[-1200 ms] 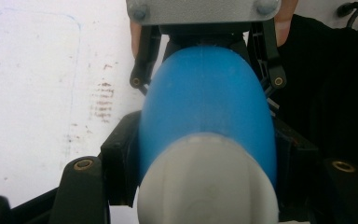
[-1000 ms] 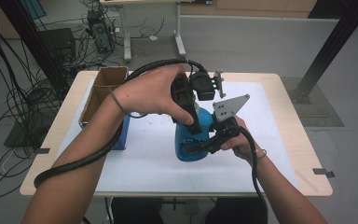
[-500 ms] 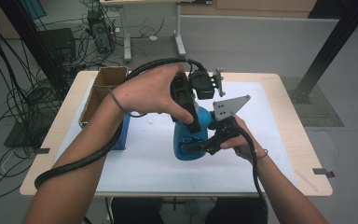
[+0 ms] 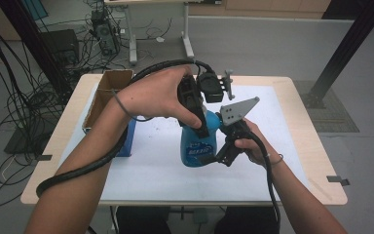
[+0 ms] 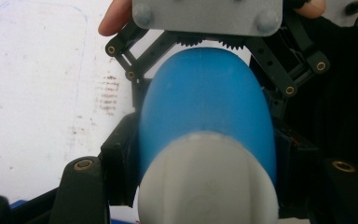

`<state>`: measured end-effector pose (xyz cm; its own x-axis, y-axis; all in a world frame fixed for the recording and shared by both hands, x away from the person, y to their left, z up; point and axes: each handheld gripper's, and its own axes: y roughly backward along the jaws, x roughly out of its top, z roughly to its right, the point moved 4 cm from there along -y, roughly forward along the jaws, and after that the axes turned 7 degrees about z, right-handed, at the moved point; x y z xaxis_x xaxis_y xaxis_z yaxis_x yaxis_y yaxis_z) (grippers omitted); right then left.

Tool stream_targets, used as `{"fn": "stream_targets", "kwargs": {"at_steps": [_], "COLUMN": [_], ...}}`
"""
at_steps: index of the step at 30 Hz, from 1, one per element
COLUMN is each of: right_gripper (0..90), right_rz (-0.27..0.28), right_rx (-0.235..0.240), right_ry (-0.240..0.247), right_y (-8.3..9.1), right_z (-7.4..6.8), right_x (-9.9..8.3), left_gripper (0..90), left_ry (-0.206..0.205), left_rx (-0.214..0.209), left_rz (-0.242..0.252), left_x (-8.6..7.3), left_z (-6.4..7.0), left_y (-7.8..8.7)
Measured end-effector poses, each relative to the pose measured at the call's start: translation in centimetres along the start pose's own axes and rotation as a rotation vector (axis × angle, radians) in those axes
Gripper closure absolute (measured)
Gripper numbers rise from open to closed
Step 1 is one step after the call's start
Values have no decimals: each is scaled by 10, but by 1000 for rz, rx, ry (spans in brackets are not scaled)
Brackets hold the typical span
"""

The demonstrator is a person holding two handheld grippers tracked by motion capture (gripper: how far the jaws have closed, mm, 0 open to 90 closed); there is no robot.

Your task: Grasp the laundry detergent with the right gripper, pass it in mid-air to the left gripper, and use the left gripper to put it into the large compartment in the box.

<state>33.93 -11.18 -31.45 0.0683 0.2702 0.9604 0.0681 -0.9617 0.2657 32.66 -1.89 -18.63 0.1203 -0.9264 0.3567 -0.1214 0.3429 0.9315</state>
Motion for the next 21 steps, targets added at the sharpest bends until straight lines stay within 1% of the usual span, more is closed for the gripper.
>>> {"fn": "stream_targets", "kwargs": {"at_steps": [1, 2, 3, 4, 6, 8, 11, 12, 14, 16, 21], "right_gripper": [13, 14, 14, 14, 15, 17, 18, 20, 20, 20, 22], "right_rz": [-11, -23, -34, -39, -60, -75, -96, -109, -128, -143, -185], "right_rx": [-3, -7, -13, -15, -17, -23, -34, -38, -57, -74, -117], "right_ry": [-3, -3, -1, -10, -20, -31, -40, -51, -58, -67, -97], "right_y": [0, 1, 2, 2, 4, 7, 11, 13, 17, 21, 31], "right_z": [0, 0, 1, 1, 1, 2, 4, 4, 6, 8, 16], "right_x": [0, 0, 0, 0, -1, -1, -1, -1, -1, -1, -5], "left_gripper": [380, 380, 380, 380, 380, 380, 380, 380, 380, 380, 380], "left_ry": [-1, 10, 5, 16, 22, 36, 63, 73, 96, 133, 198], "left_rx": [-1, -1, 0, 1, 5, 10, 35, 45, 58, 63, 79], "left_rz": [-3, -2, -10, -6, -12, -10, -9, -20, -22, -23, -22], "left_x": [0, -1, -2, -2, -3, -5, -6, -8, -9, -12, -18], "left_z": [-1, -1, -1, -2, -2, -4, -6, -7, -8, -11, -15], "left_y": [0, -1, -1, -1, -1, -1, 0, 0, 1, 1, 3]}}
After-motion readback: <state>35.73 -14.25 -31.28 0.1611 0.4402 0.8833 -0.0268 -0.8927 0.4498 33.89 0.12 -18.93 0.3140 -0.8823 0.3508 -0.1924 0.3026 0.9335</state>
